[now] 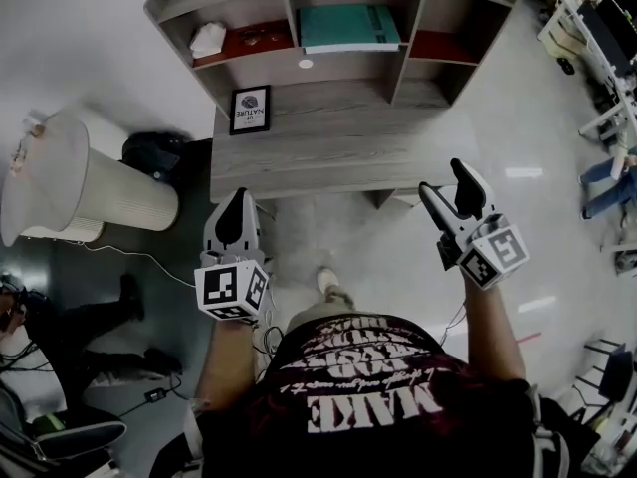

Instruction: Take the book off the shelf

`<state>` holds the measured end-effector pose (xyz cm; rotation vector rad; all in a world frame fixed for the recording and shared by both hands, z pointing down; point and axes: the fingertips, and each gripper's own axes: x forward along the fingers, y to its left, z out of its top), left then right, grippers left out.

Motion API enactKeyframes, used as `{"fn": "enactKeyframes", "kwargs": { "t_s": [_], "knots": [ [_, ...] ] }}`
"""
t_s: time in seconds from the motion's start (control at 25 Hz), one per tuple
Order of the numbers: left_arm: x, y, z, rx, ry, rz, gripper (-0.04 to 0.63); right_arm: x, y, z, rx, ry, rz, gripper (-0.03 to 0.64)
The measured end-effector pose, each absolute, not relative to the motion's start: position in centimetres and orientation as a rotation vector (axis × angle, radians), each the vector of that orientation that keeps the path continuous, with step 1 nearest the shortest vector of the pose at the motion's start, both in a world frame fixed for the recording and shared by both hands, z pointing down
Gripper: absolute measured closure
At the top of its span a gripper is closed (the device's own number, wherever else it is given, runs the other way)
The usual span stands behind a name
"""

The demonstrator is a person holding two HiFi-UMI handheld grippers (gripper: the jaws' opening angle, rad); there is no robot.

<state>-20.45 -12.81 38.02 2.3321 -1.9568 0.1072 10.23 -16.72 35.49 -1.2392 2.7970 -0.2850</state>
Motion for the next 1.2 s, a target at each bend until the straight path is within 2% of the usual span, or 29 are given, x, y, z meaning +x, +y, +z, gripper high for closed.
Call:
{"fn": "enactKeyframes", "kwargs": {
  "t_s": [0.48, 0.88, 1.2],
  "knots": [
    [-26.1, -17.8, 38.1, 2.37, -1.948, 0.035, 0.589, 4.6, -20.6, 34.4, -1.276, 2.839, -0.228, 0.305],
    [-24.7, -19.2, 40.5, 2.371, -1.876, 0.065, 0.589, 5.1, -21.5, 35.7, -1.315, 2.829, -0.281, 0.321],
    [-26.2, -22.3, 39.8, 2.348, -1.933, 0.102, 0.589, 4.4, -25.8, 37.3, -1.275, 2.843, -0.322, 0.321]
  ]
}}
